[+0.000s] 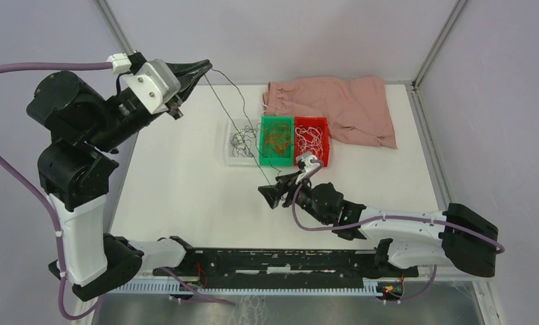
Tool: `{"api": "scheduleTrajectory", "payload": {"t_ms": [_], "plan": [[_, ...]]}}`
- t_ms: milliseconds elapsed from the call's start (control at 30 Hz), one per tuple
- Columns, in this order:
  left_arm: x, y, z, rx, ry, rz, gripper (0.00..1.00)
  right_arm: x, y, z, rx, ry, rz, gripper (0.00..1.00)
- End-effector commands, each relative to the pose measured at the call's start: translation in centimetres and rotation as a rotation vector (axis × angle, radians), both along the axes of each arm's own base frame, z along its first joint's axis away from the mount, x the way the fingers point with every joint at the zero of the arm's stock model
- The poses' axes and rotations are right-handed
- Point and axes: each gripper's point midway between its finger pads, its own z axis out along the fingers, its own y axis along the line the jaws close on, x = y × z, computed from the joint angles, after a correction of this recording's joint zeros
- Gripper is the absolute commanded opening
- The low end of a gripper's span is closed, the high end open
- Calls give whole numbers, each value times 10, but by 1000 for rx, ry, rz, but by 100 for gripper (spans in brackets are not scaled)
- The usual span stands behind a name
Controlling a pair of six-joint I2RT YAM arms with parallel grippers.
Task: Untangle the cables
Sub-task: Untie the cable.
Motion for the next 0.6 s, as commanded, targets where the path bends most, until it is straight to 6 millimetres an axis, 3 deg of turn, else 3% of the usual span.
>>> {"api": "scheduleTrajectory", "payload": {"t_ms": [0, 67, 100, 200, 267, 333, 400, 467, 567], "plan": [[-12, 31, 71, -111, -283, 122, 3, -1, -14, -25, -137, 18, -23, 80], [-10, 53, 95, -188, -360, 231, 3, 2, -19, -22, -30, 80, -66, 86], [-7, 54, 92, -179, -367, 248, 3, 5, -21, -12, 76, 118, -79, 87], [3, 37, 40, -23, -279, 201, 3, 19, -24, 40, 322, 155, -76, 87], [4, 37, 25, -22, -251, 200, 3, 30, -29, 64, 351, 174, -101, 85], [-2, 44, 26, -47, -274, 218, 3, 43, -46, 55, 300, 256, -203, 85], [-7, 51, 26, -48, -270, 232, 3, 52, -62, 54, 370, 300, -263, 85], [-16, 40, -1, 37, -193, 146, 3, 54, -67, 65, 455, 279, -253, 84], [-28, 18, -58, 139, -28, -5, 3, 48, -50, 98, 518, 204, -122, 84]]}}
